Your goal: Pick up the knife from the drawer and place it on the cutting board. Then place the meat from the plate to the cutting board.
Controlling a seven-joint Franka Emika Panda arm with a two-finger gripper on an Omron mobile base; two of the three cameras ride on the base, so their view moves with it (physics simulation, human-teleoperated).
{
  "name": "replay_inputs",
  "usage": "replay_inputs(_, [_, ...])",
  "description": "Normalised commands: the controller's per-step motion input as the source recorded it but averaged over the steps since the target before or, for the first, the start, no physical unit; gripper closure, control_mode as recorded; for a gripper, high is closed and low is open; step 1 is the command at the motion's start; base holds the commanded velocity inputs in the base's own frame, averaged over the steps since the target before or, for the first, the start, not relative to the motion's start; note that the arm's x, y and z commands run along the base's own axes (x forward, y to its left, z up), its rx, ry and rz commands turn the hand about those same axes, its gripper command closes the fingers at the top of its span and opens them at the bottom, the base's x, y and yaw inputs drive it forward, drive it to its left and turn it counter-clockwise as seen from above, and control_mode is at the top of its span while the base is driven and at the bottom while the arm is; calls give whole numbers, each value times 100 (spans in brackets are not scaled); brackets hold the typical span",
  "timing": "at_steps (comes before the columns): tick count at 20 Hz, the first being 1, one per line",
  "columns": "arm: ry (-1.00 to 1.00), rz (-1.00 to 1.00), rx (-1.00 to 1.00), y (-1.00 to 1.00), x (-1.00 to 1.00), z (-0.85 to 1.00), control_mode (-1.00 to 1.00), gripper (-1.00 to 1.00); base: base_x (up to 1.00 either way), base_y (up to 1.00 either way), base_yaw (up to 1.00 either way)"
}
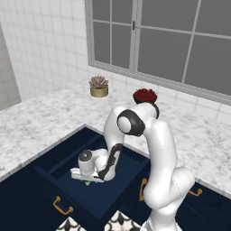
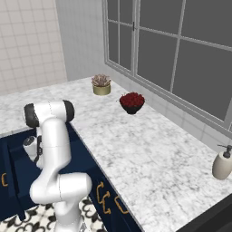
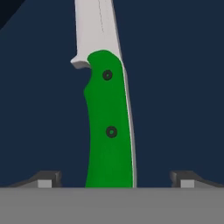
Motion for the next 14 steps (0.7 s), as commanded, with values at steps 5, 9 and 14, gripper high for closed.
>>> replay_inputs(5, [6,1,2,-2,0,-12,-100,100,0,0,0])
replay_inputs(9, [0,2,8,-10,6,0,-100,100,0,0,0])
replay_inputs(14, [-6,0,6,-12,-36,23,-100,100,0,0,0])
